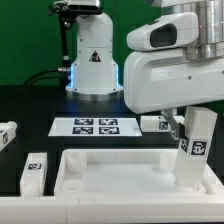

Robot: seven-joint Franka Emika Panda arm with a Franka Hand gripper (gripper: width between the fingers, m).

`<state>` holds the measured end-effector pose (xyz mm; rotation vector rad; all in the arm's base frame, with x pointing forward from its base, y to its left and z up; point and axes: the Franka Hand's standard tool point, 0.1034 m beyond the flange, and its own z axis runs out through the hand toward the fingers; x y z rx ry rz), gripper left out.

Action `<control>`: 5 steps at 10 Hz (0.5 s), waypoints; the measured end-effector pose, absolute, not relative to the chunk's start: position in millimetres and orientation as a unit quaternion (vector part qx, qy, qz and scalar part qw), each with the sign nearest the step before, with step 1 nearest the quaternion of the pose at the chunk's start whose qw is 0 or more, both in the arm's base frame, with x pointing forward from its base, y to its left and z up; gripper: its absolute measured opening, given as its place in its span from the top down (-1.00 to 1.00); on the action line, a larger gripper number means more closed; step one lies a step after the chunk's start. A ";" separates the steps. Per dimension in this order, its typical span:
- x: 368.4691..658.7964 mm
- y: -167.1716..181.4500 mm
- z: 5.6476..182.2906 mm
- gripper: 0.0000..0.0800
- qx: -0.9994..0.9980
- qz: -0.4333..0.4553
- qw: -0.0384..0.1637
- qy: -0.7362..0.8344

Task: Assemble desk

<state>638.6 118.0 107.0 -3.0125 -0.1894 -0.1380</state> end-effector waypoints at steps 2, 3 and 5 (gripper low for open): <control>639.1 114.4 106.6 0.00 -0.997 -0.044 0.060 -0.028; 639.3 112.5 105.9 0.25 -0.997 -0.042 0.060 0.004; 642.1 107.5 105.3 0.26 -0.994 -0.045 0.067 0.068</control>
Offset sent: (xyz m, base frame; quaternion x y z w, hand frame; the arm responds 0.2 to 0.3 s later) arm 0.0019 -0.0029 -0.0027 -0.0252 -0.0136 0.1099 0.9935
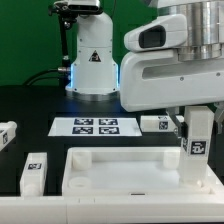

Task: Assemble desk

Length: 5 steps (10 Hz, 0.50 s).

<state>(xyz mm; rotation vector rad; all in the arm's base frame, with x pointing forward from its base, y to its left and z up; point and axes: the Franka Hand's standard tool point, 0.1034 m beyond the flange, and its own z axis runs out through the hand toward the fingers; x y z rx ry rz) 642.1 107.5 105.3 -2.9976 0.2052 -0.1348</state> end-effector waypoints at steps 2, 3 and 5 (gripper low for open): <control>644.3 101.9 104.8 0.26 -0.976 -0.047 0.077 0.200; 643.6 99.8 104.7 0.26 -0.958 -0.041 0.081 0.272; 640.0 106.2 102.6 0.26 -0.906 -0.019 0.094 0.413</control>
Offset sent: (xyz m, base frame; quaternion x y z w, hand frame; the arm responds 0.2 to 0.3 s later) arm -0.0058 0.0181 -0.0031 0.0048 -0.0160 0.3024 0.9530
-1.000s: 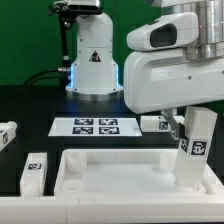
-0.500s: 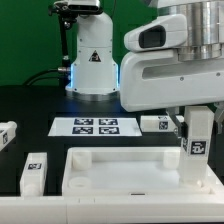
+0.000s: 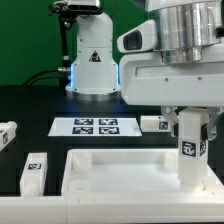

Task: Assemble desk

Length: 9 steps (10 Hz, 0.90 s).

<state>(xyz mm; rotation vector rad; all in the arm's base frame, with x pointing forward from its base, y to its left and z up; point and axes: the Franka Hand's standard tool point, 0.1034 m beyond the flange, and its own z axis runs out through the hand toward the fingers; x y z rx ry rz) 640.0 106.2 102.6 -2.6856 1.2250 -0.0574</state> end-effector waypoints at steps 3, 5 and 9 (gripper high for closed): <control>637.8 108.5 101.5 0.26 -0.819 0.011 0.116 0.561; 637.7 108.8 101.4 0.26 -0.804 0.014 0.116 0.583; 640.7 122.1 120.1 -0.49 -0.934 -0.036 0.096 0.341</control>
Offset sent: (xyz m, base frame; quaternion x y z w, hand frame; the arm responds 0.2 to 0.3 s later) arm 0.0030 0.0035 -0.0008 0.0032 0.0065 0.1924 0.9813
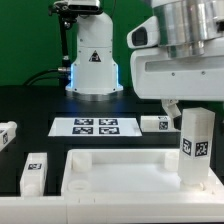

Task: Assemble desk

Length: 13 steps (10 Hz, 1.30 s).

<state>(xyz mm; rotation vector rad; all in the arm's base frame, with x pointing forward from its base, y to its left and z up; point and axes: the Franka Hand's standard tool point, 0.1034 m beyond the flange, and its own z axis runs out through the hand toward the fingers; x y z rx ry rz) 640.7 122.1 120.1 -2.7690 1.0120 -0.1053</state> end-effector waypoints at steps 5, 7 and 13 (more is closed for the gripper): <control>642.4 122.1 125.7 -0.62 -0.994 -0.068 0.064 0.053; 642.1 118.5 122.3 -0.62 -0.995 -0.078 0.053 -0.038; 643.2 114.6 122.9 0.25 -0.991 -0.072 0.063 0.090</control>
Offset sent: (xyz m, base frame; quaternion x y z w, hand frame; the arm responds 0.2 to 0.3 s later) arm 0.0000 0.0000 0.0000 0.0000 0.0000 -0.1938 0.9810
